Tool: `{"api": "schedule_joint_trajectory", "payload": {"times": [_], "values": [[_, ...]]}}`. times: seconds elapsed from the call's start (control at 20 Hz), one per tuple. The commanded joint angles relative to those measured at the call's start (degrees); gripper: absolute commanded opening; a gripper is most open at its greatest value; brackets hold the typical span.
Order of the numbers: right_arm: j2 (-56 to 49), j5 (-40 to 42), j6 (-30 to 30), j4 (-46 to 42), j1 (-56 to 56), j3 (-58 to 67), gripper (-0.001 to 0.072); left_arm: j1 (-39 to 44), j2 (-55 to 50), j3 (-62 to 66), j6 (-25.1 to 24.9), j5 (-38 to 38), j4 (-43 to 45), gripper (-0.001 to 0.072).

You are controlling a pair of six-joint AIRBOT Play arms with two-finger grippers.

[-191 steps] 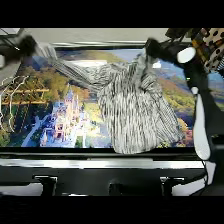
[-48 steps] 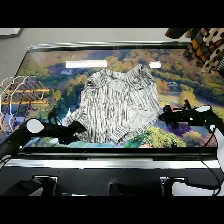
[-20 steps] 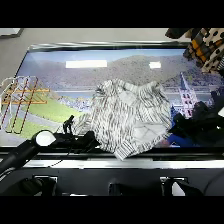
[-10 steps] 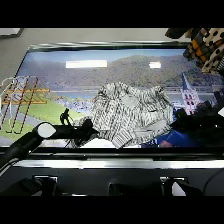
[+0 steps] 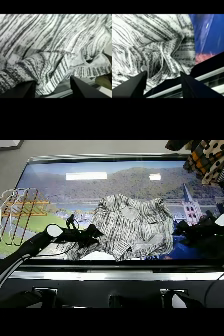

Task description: Fold the clothes and pants, and hang the long-sleeved shirts on hangers.

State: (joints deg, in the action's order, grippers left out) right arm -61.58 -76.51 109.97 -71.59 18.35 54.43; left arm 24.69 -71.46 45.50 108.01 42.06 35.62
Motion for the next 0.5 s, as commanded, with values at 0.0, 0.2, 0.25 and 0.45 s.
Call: {"api": "schedule_joint_trajectory", "payload": {"times": [0.0,0.2,0.25,0.45], "values": [[6.54,-0.94,-1.75,-2.14,-0.57,1.38,0.0499,-1.79,2.99,3.26,-4.11,2.60,7.82,0.0480],[8.98,-0.28,1.53,-11.45,-12.55,-0.35,0.0502,1.57,7.63,4.61,-3.89,3.54,17.92,0.0480],[8.57,0.72,2.56,-13.40,-15.43,-2.08,0.0502,2.58,7.96,4.61,-3.78,3.63,19.12,0.0479],[5.86,7.54,6.69,-13.16,-21.90,-9.09,0.0495,8.33,7.96,4.63,-3.02,3.61,20.68,0.0479]]}}
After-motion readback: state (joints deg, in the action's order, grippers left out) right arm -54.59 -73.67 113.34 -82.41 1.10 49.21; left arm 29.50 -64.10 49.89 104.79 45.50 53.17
